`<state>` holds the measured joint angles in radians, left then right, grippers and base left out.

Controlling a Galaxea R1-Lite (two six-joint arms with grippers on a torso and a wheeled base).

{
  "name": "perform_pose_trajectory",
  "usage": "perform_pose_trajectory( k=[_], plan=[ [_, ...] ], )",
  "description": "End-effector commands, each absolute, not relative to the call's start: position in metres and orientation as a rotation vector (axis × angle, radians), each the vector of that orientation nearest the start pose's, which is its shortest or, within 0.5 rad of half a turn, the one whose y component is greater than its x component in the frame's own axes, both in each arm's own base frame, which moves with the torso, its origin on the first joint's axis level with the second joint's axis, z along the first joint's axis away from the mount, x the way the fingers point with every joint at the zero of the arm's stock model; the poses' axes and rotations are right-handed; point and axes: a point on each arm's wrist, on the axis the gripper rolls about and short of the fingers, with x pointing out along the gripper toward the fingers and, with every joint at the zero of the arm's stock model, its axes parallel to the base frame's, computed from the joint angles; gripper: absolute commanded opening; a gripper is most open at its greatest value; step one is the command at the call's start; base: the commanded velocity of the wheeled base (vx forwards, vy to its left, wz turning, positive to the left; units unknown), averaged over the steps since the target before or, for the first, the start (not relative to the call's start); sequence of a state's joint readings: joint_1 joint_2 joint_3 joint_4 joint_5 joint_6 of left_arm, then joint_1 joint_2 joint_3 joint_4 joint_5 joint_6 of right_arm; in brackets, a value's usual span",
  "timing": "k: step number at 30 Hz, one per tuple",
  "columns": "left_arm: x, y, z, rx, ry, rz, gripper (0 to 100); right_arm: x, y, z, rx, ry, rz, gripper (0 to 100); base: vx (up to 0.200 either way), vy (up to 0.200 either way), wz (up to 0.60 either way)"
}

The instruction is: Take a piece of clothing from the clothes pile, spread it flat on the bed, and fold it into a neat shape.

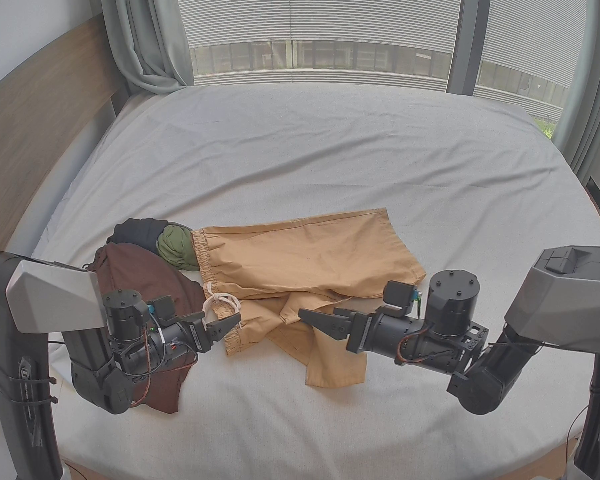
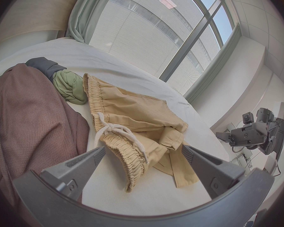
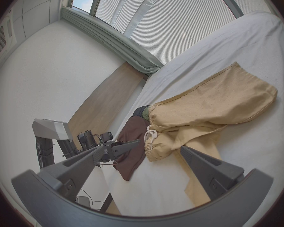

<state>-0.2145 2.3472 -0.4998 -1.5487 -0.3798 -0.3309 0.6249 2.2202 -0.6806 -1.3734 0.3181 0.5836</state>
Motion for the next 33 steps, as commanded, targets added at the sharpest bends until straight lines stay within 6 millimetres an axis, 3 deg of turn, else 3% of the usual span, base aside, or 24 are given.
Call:
perform_pose_trajectory(
  k=[1,11,19,33],
  plan=[
    [0.323,-0.078,-0.003,-0.346,0.391,-0.532,100,0.301,0.246,0.034,0.524,0.495,0.884,100,0.000,0.000,0.00],
    [0.324,-0.077,-0.003,-0.346,0.388,-0.531,100,0.329,0.271,0.002,0.549,0.617,0.837,100,0.000,0.000,0.00],
    [0.325,-0.076,-0.003,-0.348,0.386,-0.528,100,0.339,0.276,-0.026,0.540,0.659,0.813,100,0.000,0.000,0.00],
    [0.325,-0.076,-0.002,-0.348,0.383,-0.527,100,0.371,0.282,-0.026,0.560,0.571,0.764,100,0.000,0.000,0.00]
  ],
)
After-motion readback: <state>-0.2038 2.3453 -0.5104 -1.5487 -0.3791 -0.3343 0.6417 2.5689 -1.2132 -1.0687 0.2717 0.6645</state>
